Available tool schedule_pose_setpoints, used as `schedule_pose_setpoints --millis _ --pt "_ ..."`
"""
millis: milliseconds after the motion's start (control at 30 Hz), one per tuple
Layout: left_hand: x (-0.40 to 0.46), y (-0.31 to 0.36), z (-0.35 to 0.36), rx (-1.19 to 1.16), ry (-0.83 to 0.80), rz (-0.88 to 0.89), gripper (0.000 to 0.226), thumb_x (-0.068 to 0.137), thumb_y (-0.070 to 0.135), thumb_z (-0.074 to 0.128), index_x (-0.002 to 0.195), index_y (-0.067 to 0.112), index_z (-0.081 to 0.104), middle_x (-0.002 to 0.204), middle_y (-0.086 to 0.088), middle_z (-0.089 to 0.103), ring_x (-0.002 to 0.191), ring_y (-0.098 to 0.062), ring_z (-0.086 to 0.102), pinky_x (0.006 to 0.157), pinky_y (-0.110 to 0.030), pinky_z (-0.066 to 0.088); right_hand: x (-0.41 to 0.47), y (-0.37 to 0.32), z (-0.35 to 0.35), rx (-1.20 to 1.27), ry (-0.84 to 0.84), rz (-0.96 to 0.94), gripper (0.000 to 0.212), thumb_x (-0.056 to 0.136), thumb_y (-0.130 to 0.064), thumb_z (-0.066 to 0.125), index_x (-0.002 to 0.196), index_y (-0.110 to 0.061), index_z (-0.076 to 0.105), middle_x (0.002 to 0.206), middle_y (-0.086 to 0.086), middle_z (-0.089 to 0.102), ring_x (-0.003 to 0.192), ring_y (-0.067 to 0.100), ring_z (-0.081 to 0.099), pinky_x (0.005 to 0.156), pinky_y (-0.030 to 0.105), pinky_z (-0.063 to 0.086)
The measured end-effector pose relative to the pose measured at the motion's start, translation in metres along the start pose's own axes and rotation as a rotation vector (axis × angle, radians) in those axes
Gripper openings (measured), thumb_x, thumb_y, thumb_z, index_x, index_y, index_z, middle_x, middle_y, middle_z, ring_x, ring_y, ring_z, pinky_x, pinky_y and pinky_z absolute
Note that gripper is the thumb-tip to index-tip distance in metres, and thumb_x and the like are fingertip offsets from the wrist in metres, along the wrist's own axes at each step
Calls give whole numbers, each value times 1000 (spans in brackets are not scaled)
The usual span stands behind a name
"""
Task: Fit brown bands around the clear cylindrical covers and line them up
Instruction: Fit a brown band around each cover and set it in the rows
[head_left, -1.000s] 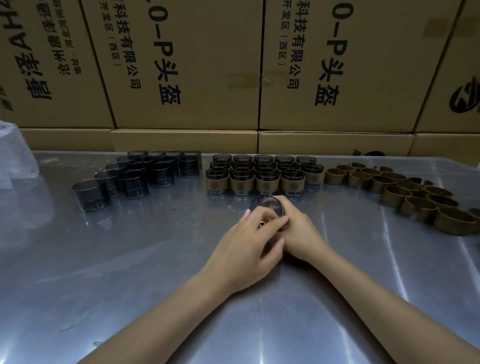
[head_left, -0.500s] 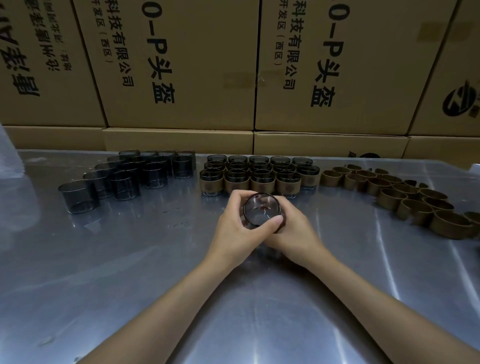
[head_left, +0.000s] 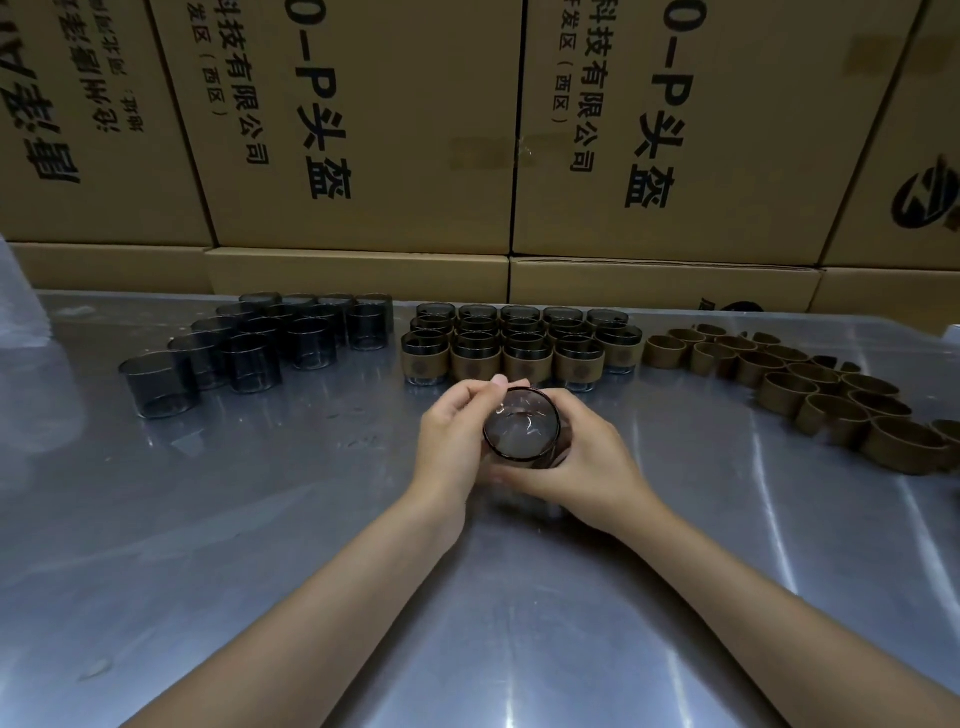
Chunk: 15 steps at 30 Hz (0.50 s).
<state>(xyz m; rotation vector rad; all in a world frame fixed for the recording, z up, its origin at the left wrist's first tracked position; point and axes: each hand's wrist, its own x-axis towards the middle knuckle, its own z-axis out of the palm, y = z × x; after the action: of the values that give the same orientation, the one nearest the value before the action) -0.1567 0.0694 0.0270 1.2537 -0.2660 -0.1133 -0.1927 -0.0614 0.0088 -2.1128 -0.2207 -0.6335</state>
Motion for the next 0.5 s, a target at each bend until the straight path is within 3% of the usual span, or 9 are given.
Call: schedule_pose_setpoints --millis 100,167,333,500 --pt "1 3 -4 -48 -65 -59 27 95 23 56 77 23 77 86 0 75 79 -12 70 59 -21 53 2 3 -1 86 -6 28 55 56 -42 89 102 -43 59 98 -25 68 96 -2 64 84 22 53" --pt "3 4 -6 -54 -128 -59 26 97 19 51 92 21 76 95 -4 75 87 -16 71 65 -21 55 3 3 -1 149 -4 52 54 52 -45 87 100 -40 63 99 -20 71 96 1 66 84 22 53" --pt "4 6 -11 -55 -306 -99 35 96 12 50 131 11 58 125 -6 67 113 -18 64 81 -22 54 6 8 -3 265 -4 121 38 64 -20 89 94 -33 69 94 -15 74 92 1 68 79 17 53" --pt "0 4 -11 111 -326 4 51 85 2 65 133 12 54 129 -7 63 121 -18 60 103 -34 47 7 12 -3 267 2 138 36 69 -12 86 93 -33 69 93 -13 74 94 7 68 84 30 55"
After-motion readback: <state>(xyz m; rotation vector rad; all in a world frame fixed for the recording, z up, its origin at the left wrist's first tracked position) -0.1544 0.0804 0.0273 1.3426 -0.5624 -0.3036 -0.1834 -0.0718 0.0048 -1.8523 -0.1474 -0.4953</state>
